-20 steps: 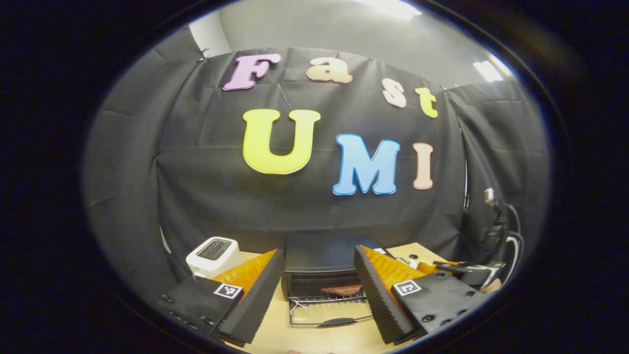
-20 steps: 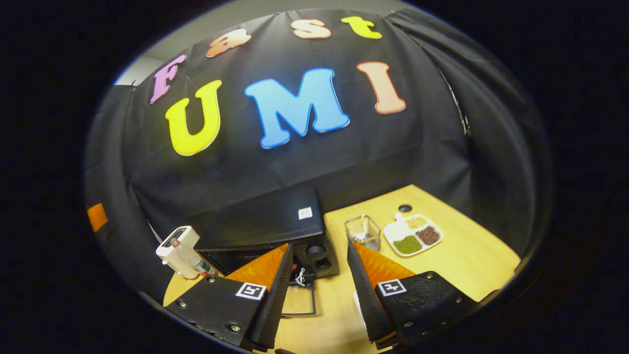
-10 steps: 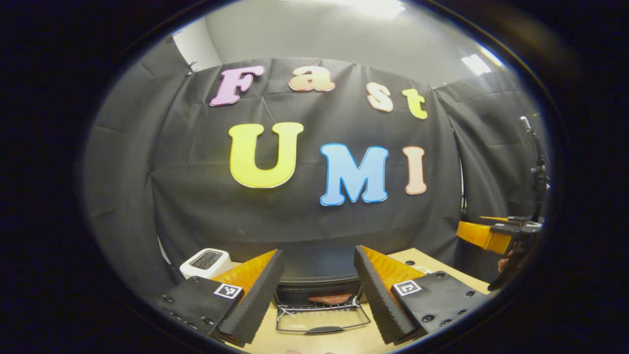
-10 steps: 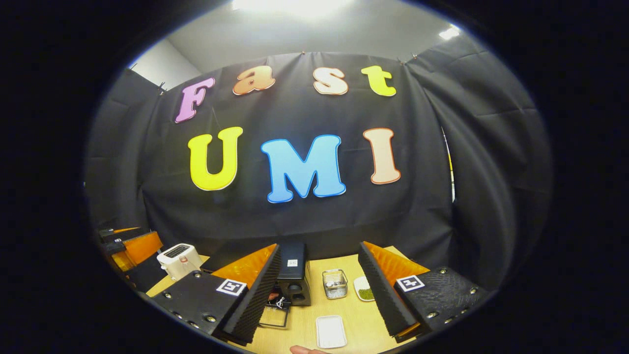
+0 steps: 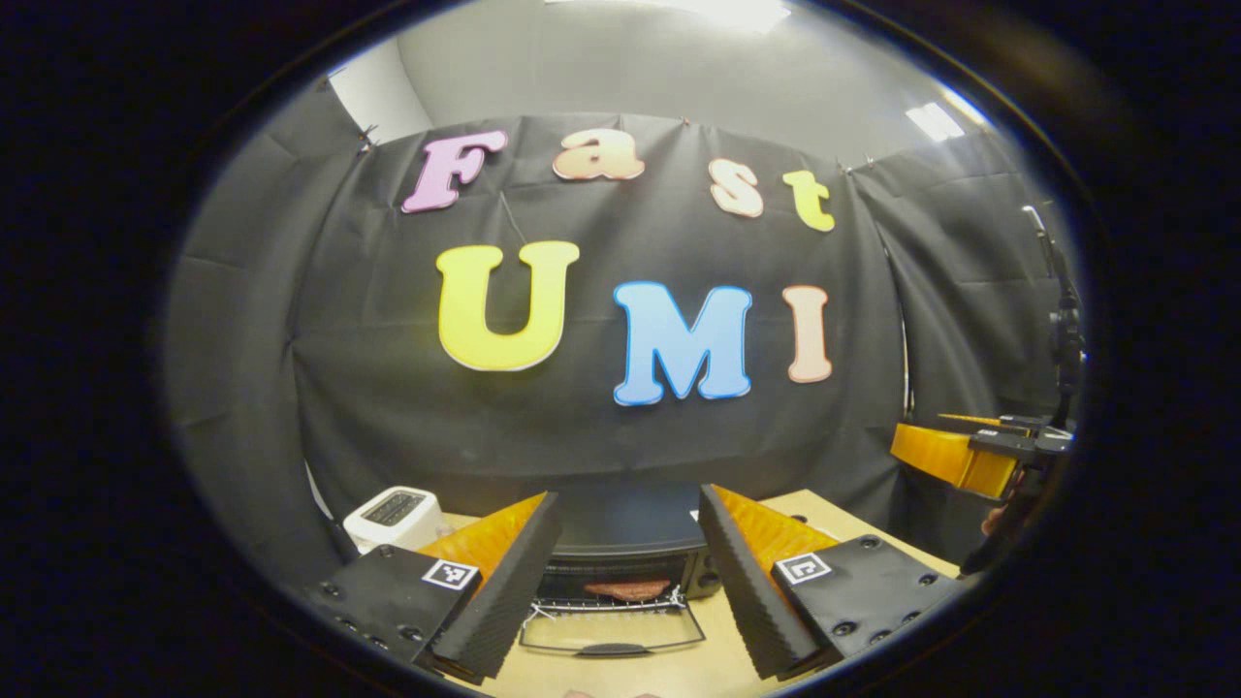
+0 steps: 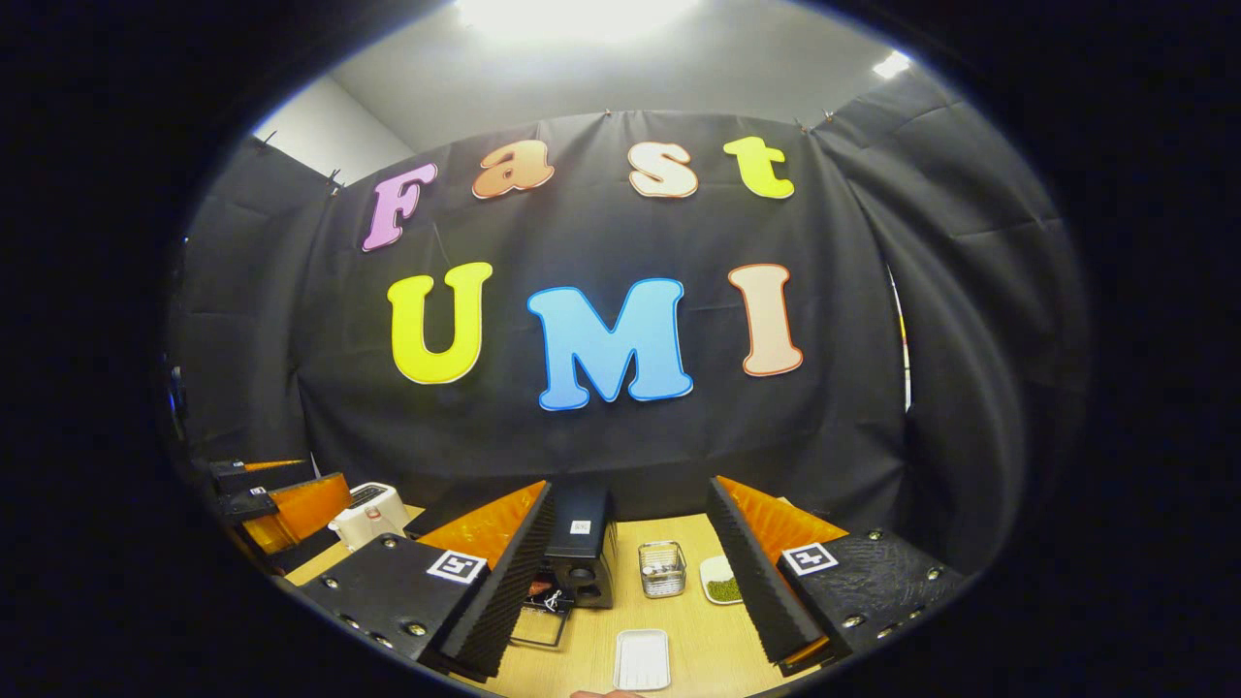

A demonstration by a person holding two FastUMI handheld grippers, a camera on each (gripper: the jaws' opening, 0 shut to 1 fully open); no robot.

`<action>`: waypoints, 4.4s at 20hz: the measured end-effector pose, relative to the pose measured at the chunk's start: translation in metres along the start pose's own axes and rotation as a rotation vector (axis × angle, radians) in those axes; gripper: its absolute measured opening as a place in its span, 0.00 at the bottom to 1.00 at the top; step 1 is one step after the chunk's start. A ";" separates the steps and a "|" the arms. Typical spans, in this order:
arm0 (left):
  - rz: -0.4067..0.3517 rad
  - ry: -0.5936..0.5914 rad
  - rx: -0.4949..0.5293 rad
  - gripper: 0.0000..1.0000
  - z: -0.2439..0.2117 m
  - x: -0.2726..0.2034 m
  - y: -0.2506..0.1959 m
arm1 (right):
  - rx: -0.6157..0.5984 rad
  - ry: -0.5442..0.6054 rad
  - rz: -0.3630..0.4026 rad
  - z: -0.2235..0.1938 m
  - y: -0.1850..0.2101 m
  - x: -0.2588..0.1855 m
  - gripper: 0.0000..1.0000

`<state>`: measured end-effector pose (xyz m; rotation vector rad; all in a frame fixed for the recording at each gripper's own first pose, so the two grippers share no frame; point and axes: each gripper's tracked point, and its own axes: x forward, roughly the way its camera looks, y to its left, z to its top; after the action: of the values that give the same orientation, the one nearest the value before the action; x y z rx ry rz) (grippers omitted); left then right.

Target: Open the electric oven with the left hand, put the food in, and close the electric oven.

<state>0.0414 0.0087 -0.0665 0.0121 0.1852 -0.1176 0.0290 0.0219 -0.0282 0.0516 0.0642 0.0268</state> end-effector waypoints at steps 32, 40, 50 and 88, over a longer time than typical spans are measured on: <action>-0.030 1.097 -0.017 0.92 -0.395 0.064 0.025 | 0.038 0.217 -0.215 -0.080 -0.094 -0.026 0.96; -0.015 1.114 -0.043 0.96 -0.401 0.070 0.029 | 0.040 0.216 -0.212 -0.079 -0.087 -0.021 0.96; -0.040 0.948 -0.087 0.96 -0.337 0.058 0.028 | 0.058 0.225 -0.170 -0.082 -0.070 -0.017 0.96; 0.079 -0.072 -0.033 0.99 0.045 -0.053 -0.031 | 0.038 0.004 0.061 0.048 -0.048 -0.021 0.95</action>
<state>-0.0053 -0.0168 -0.0122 -0.0178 0.1146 -0.0358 0.0127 -0.0288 0.0188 0.0912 0.0668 0.0871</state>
